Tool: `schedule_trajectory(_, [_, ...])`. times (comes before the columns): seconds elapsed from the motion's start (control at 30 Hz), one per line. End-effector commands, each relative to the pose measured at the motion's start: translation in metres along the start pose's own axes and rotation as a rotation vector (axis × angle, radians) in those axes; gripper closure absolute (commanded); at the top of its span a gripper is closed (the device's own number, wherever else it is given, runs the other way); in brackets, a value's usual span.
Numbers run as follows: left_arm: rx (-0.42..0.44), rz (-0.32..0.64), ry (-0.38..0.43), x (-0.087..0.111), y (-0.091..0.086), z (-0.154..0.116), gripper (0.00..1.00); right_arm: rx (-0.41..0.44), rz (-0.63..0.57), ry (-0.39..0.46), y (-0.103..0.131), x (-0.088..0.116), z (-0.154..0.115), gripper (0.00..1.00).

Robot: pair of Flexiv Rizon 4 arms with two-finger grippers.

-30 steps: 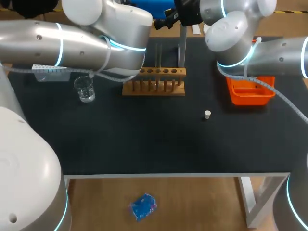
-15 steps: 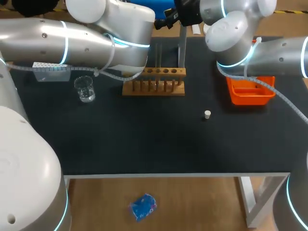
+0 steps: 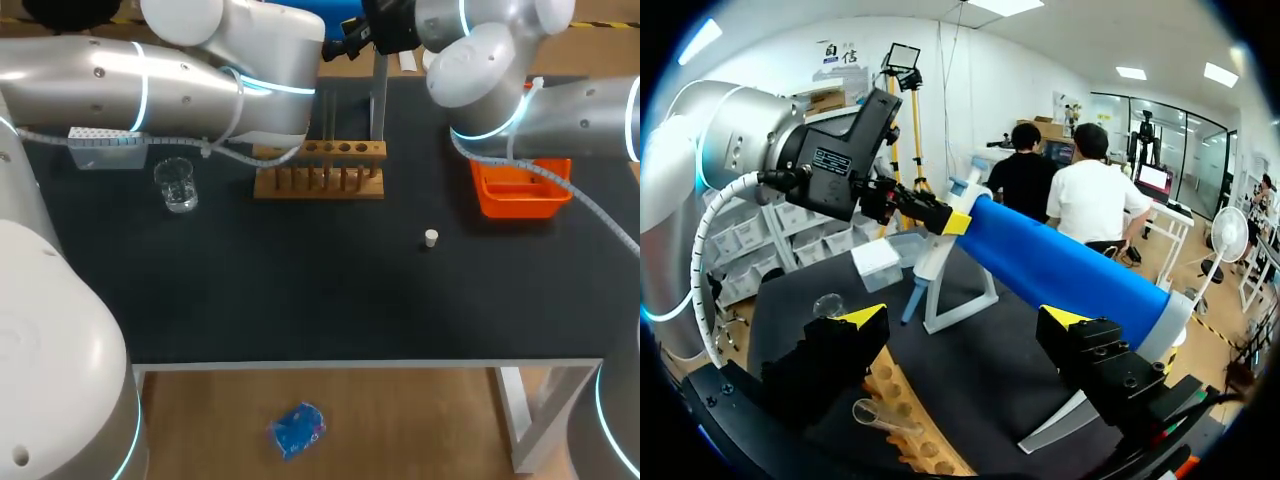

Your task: Invert the test tube, pick up the pipette, mount the tip to pipette, aspirate from beaker and dispense into the tube, eject the tip, return the pipette, and cap with the stopper.

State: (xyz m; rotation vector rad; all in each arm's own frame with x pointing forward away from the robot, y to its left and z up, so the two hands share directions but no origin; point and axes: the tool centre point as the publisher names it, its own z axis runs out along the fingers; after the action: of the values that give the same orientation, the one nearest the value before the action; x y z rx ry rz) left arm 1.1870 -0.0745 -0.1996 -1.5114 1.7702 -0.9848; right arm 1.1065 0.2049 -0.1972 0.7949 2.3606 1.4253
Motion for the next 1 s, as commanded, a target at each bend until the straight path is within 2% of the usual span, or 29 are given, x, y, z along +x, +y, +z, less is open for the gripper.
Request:
schedule_trajectory(0.03, [-0.009, 0.0, -0.005, 0.0, 0.001, 0.005, 1.0, 0.0, 0.0, 0.001, 0.0, -0.001, 0.0, 0.0])
schedule_trajectory(0.97, [-0.053, -0.015, -0.007, 0.002, 0.01, 0.016, 1.0, 0.0, 0.0, 0.001, 0.0, -0.001, 0.0, 0.0])
schedule_trajectory(1.0, [-0.053, -0.016, -0.008, 0.003, 0.01, 0.015, 0.91, 0.0, 0.0, 0.001, 0.0, -0.001, 0.0, 0.0])
